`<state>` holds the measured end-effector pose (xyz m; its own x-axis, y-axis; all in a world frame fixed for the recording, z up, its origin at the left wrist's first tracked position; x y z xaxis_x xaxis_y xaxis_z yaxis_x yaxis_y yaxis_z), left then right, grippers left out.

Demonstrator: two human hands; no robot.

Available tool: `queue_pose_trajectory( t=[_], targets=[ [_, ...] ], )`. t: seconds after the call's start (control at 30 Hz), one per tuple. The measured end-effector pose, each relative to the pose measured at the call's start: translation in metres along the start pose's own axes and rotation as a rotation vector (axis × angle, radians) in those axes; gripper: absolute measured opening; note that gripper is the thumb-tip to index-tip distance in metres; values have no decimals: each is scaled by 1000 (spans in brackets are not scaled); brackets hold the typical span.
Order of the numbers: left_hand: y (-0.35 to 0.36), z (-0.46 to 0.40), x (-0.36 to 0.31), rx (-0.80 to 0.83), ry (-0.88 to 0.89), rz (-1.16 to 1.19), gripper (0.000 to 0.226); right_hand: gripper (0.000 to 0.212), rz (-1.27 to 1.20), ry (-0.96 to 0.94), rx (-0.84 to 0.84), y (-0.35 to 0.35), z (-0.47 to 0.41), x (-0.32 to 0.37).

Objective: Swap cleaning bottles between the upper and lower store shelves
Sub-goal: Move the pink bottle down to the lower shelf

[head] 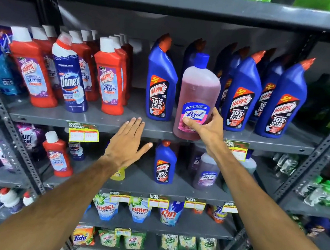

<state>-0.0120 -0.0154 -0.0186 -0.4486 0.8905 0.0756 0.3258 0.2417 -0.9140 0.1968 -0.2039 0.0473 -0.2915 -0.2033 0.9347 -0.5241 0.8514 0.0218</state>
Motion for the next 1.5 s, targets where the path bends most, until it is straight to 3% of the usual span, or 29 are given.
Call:
queue_pose_trajectory(
  t=[0.33, 0.87, 0.97, 1.5],
  targets=[
    [30, 70, -17, 30, 141, -55, 84, 70, 44, 50, 23, -10, 74, -13],
    [143, 107, -25, 215, 94, 111, 91, 70, 168, 343, -156, -29, 148, -188],
    [172, 105, -28, 256, 73, 139, 93, 78, 196, 394, -174, -31, 148, -218],
    [274, 83, -40, 370, 4, 125, 95, 86, 157, 317, -388, -21, 119, -311]
  ],
)
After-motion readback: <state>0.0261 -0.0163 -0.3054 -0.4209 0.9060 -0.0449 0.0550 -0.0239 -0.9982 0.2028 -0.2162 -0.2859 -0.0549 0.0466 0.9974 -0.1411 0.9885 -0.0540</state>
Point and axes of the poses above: each hand's wrist, its own z-axis away from the middle knuckle, its own y-axis out of the palm, x = y × z, the point moved 2 cm from there along -z, towards the middle knuckle, and after that the axes turned 2 degrees about -x, right-handed, at the moved point
